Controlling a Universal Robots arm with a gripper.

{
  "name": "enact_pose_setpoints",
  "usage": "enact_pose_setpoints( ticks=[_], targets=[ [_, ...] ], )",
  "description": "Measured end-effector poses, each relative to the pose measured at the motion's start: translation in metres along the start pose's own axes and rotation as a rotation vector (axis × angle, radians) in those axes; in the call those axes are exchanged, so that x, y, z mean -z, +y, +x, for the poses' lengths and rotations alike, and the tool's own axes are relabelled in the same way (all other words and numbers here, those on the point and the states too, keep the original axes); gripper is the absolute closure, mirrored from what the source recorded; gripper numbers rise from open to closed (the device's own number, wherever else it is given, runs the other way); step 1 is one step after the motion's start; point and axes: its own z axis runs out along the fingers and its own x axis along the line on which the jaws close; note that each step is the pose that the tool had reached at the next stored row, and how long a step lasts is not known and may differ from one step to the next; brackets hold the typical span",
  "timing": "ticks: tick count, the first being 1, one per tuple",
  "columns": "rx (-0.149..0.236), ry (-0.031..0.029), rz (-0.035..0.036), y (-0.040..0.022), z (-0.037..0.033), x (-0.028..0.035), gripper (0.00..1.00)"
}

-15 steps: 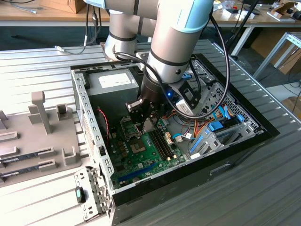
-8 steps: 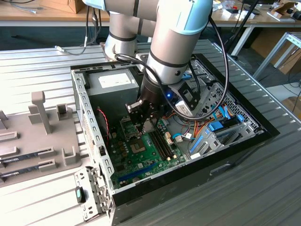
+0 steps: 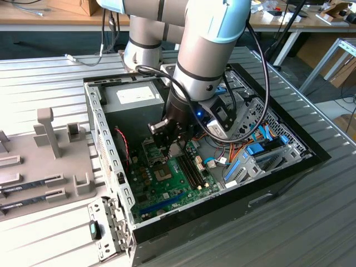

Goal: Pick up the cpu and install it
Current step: 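Place the cpu into insertion slot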

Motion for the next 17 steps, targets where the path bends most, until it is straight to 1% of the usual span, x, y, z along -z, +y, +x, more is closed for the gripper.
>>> enact_pose_setpoints(
  ticks=[9, 17],
  targets=[
    [0.0, 0.0001, 0.0, 0.0, -0.0001, -0.0034, 0.53],
    [0.0, 0.0, 0.0, 0.0, -0.0001, -0.0052, 0.53]
  ],
)
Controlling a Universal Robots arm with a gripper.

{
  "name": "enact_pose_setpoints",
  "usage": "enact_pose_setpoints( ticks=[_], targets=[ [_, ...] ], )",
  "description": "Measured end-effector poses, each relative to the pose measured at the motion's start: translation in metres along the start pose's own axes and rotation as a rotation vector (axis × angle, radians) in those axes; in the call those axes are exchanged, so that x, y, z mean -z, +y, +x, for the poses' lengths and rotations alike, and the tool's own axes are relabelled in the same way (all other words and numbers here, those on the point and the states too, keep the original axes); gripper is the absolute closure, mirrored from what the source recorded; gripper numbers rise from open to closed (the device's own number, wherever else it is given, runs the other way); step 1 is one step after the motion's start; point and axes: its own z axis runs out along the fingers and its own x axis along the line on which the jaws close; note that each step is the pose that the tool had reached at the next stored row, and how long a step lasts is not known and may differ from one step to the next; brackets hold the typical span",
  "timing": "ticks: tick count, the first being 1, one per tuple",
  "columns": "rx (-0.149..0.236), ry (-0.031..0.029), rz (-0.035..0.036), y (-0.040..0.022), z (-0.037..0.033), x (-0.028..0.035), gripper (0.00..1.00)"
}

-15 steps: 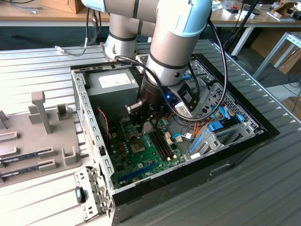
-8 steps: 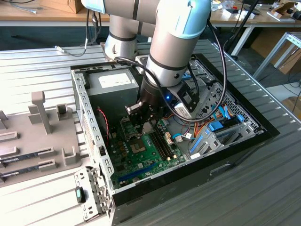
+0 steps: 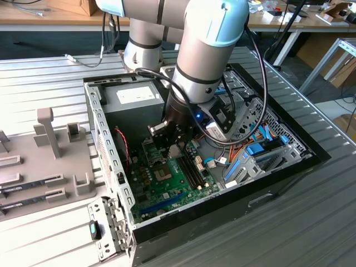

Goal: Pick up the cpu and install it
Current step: 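Place the cpu into insertion slot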

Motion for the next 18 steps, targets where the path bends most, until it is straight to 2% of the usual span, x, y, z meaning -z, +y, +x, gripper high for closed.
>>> enact_pose_setpoints(
  ticks=[18],
  targets=[
    [0.0, 0.0, 0.0, 0.0, 0.001, -0.0032, 0.53]
  ],
)
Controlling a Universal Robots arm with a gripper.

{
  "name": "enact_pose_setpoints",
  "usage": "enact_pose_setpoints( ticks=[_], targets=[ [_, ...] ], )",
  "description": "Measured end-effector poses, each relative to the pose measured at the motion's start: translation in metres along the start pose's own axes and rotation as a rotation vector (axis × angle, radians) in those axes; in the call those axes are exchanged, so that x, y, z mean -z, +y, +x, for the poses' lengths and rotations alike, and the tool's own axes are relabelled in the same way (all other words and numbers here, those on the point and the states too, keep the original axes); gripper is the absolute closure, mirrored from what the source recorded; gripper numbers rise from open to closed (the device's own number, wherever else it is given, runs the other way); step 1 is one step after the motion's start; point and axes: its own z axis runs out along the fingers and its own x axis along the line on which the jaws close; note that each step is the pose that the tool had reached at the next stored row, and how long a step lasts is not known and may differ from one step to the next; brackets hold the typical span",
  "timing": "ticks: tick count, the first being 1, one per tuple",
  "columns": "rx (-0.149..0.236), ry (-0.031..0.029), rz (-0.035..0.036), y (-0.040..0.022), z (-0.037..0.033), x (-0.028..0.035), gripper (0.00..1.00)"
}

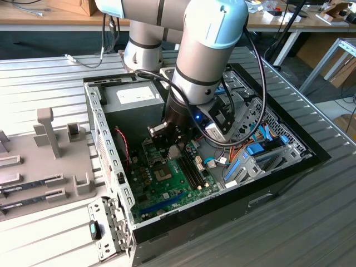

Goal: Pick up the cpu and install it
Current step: 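Place the cpu into insertion slot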

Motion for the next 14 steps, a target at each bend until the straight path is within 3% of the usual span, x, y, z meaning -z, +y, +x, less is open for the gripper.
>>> enact_pose_setpoints(
  ticks=[3, 7, 14],
  targets=[
    [0.0, 0.0, 0.0004, 0.0003, 0.0061, -0.0017, 0.53],
    [-0.001, 0.0004, 0.0077, 0.0005, 0.0131, -0.0055, 0.53],
    [-0.006, 0.0002, 0.0076, -0.0007, 0.0188, -0.0168, 0.53]
  ],
)
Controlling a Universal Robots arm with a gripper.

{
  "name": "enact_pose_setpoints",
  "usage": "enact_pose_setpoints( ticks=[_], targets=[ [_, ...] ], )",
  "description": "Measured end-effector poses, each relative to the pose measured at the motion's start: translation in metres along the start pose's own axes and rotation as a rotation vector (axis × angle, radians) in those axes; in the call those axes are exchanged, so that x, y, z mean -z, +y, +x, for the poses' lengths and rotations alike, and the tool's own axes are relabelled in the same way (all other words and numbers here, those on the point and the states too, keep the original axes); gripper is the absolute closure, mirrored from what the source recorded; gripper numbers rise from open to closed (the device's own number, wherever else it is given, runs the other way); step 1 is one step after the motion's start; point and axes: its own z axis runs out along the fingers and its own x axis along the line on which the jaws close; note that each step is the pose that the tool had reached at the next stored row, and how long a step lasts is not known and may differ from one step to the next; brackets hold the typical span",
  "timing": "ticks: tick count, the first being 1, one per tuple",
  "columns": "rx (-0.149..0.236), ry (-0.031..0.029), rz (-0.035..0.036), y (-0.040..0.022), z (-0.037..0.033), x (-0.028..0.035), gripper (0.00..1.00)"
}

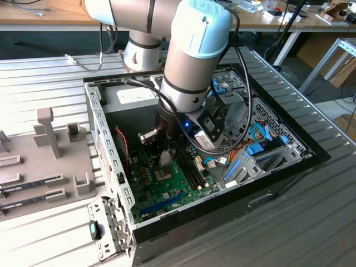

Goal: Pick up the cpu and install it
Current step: 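Place the cpu into insertion slot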

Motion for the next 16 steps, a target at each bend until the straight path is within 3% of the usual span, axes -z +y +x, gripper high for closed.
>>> enact_pose_setpoints(
  ticks=[5, 9, 13, 16],
  targets=[
    [-0.028, 0.0007, -0.0001, -0.0006, 0.0007, -0.0052, 0.53],
    [-0.028, 0.0005, -0.0003, -0.0062, 0.0012, -0.0078, 0.53],
    [-0.028, 0.0005, -0.0004, -0.0066, 0.0011, -0.0173, 0.53],
    [-0.028, 0.0006, 0.0001, -0.0079, 0.0022, -0.0205, 0.53]
  ],
)
